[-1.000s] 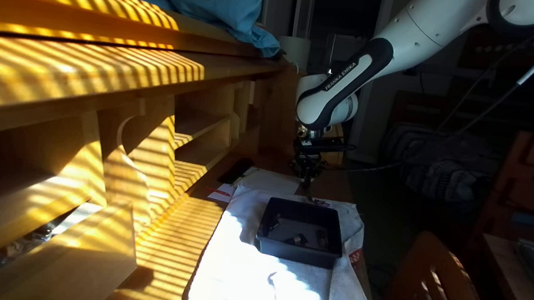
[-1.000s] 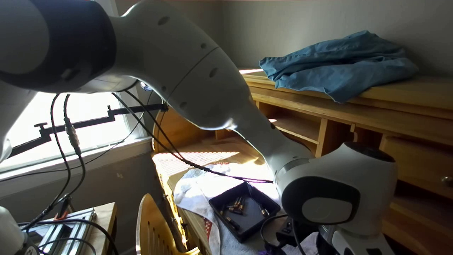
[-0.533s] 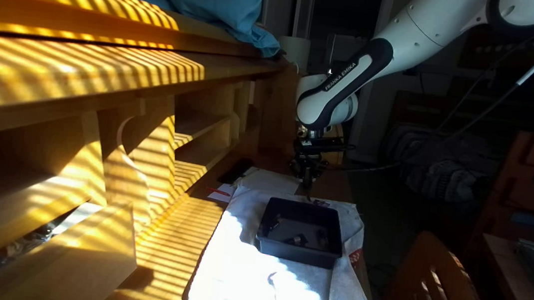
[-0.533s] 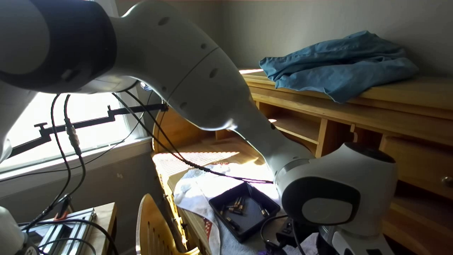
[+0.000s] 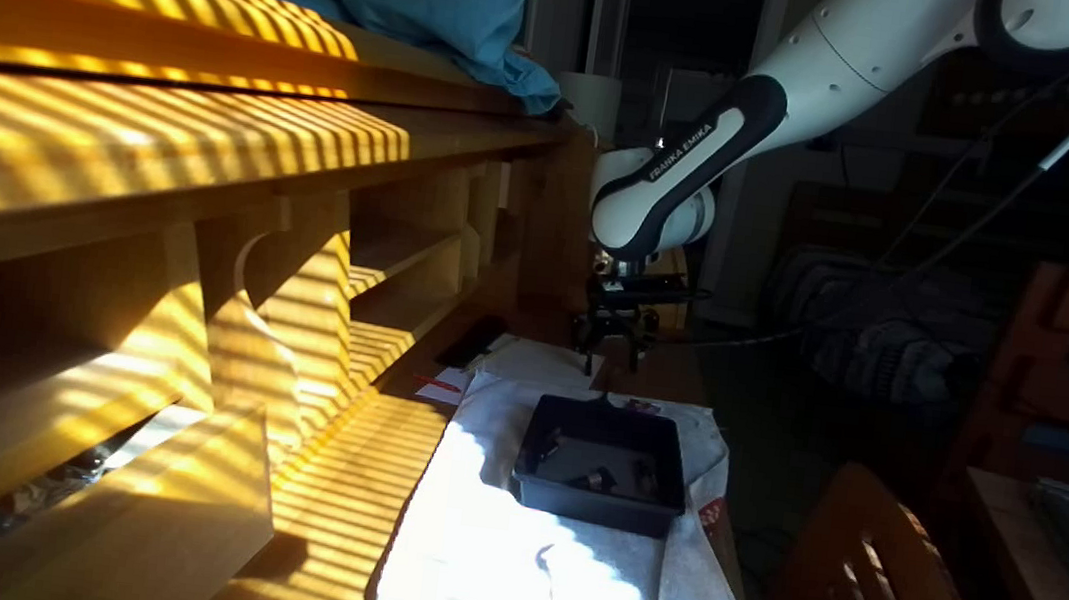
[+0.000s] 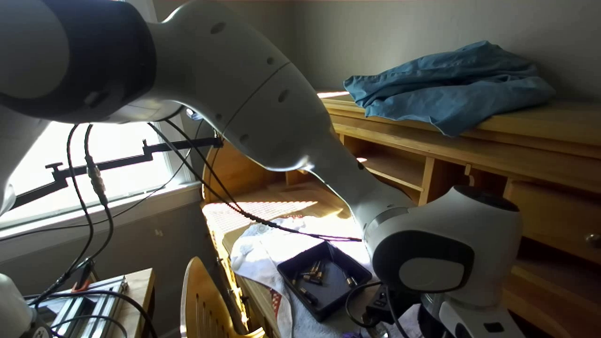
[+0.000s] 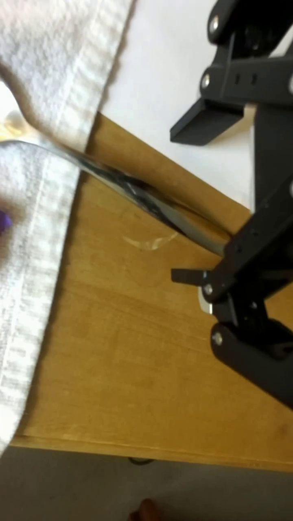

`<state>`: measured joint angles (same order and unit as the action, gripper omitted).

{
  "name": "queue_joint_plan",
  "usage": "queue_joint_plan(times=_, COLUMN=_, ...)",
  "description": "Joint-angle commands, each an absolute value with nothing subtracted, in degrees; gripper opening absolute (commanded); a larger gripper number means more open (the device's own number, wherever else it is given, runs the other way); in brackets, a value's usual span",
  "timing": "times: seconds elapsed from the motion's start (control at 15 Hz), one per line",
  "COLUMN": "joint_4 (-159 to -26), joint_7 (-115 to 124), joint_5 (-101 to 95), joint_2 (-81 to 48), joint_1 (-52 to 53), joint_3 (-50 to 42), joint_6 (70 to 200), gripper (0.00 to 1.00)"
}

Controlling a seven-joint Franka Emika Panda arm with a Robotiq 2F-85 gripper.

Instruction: Put the packet on the spoon and put the packet in the tray

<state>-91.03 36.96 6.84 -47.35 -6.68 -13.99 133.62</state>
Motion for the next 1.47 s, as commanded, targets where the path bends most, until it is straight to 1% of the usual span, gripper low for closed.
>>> queue_joint_plan(times=0.0, joint_4=-92.8, joint_7=32.4, joint_5=7.3, joint_2=-44.9, joint_1=-6.4, joint_3=-11.5, joint_6=133.0, gripper=1.00)
queue_joint_plan(times=0.53, joint_4=-95.9, joint_7=31.2, joint_5=9.3, joint_2=-41.1, joint_1=-5.6, joint_3=-8.2, joint_6=128.6, gripper=1.00)
queue_joint_plan(times=0.93, joint_4=-101.0, joint_7=22.2, joint_5=6.8, joint_2=-37.4, joint_1=-4.6, joint_3=-8.0, joint_6=130.8, gripper=1.00)
queue_joint_plan(times=1.4, joint_4=-105.4, joint_7=11.3, joint_5=4.3, joint_2=-36.2, joint_1=-4.0, joint_3=-7.2, joint_6=132.6, gripper=1.00)
